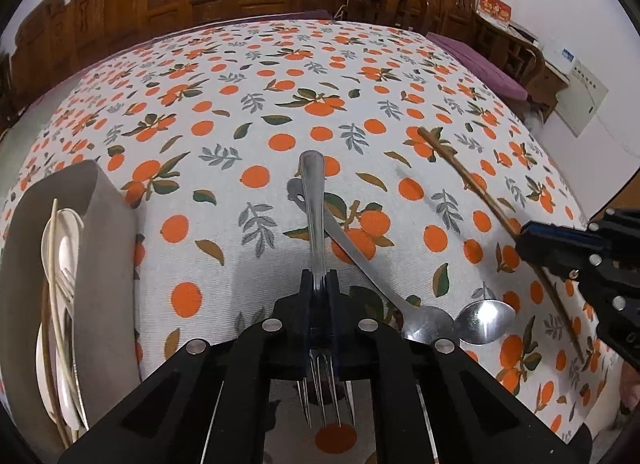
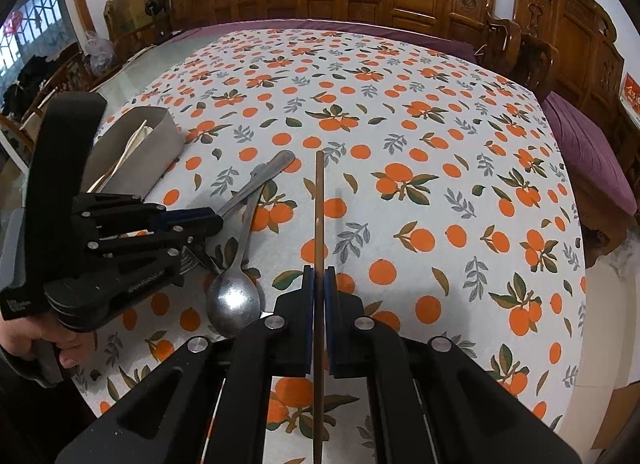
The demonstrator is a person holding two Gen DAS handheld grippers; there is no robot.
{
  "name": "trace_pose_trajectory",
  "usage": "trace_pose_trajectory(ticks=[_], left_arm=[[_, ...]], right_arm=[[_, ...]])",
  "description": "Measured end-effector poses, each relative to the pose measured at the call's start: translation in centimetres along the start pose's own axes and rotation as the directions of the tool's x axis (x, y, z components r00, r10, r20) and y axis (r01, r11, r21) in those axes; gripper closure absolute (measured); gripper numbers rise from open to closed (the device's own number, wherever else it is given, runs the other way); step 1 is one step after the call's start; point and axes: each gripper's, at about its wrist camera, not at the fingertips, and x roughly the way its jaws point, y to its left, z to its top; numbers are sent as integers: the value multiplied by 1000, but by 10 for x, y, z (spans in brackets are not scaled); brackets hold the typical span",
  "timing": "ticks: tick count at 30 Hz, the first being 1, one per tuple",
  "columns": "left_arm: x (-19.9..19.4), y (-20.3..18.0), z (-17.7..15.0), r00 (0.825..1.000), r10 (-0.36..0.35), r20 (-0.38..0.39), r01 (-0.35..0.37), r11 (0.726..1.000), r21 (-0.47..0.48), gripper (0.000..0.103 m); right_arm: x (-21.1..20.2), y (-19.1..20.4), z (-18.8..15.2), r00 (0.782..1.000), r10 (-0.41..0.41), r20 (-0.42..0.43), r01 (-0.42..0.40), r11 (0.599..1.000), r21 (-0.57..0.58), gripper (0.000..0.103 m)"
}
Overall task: Organize utensils
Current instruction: 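Grasp a metal fork from the pile with the left tool, then lower the metal fork into the tray and open the left tool while the right tool carries its chopstick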
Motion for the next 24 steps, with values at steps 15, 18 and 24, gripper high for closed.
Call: trace_pose_trajectory(ticks=[15, 18, 24], left_arm=[[-38, 13, 11, 997, -12, 75, 10, 1000, 28, 97], [-48, 18, 14, 995, -23, 96, 21, 1000, 22, 97], [-71, 28, 21, 990, -29, 138, 27, 1000, 15, 97]], right_arm=[[4, 19, 7, 1000, 8, -5, -8, 1000, -11, 97], [3, 19, 7, 1000, 7, -5, -7, 1000, -11, 97], [0, 24, 11, 1000, 5, 4, -5, 1000, -13, 97]])
